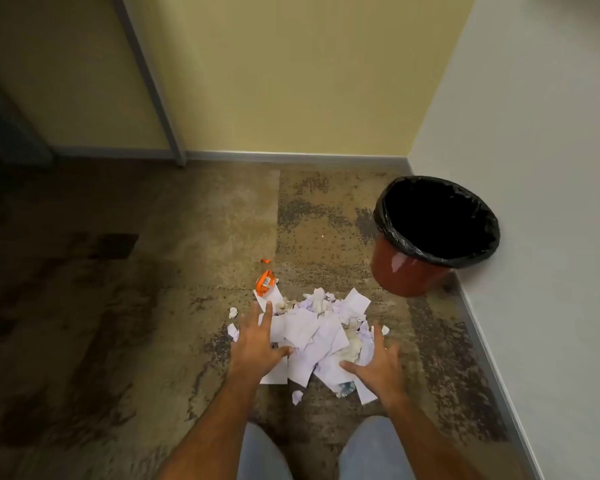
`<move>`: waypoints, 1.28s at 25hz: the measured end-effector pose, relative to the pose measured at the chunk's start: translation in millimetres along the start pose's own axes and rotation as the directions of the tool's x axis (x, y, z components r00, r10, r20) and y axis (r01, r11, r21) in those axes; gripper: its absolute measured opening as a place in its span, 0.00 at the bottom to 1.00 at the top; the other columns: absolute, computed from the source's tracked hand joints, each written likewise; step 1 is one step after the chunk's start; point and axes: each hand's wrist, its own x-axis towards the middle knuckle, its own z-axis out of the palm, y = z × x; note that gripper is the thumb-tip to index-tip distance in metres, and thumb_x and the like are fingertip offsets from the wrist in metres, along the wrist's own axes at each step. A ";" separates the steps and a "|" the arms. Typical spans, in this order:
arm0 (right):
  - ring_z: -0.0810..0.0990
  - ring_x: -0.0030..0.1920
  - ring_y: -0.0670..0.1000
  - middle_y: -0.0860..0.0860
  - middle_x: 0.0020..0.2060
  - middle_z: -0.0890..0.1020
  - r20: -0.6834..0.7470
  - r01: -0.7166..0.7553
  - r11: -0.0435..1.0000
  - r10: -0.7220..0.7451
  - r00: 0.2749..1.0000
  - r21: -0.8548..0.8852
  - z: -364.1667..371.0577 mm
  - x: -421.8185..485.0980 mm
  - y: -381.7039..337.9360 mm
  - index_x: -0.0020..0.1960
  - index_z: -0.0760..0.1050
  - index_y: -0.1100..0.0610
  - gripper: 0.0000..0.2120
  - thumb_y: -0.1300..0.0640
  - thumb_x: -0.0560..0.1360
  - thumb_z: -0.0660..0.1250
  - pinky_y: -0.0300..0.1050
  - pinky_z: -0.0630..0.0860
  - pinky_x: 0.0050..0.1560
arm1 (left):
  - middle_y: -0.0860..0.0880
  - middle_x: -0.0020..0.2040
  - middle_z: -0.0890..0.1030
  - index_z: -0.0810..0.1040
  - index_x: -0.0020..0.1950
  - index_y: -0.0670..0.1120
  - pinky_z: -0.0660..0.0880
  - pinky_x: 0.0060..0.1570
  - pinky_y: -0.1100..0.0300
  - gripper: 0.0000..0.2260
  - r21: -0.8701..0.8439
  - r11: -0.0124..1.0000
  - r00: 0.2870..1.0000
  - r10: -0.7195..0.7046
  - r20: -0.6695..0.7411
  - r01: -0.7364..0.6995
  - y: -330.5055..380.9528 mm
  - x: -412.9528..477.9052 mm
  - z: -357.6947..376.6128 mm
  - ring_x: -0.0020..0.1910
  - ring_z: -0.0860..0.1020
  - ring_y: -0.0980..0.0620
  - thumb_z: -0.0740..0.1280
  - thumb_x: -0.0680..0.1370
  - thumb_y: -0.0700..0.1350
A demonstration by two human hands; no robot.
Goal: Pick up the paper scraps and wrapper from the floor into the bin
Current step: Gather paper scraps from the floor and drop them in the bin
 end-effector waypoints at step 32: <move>0.77 0.59 0.43 0.51 0.59 0.79 -0.549 0.602 0.782 -0.437 0.713 0.159 -112.7 61.5 -77.8 0.63 0.83 0.56 0.31 0.80 0.65 0.73 0.25 0.73 0.56 | 0.47 0.90 0.42 0.57 0.86 0.58 0.69 0.76 0.28 0.36 0.319 0.945 0.987 0.024 0.159 -0.074 51.5 78.3 128.3 0.88 0.44 0.31 0.72 0.83 0.49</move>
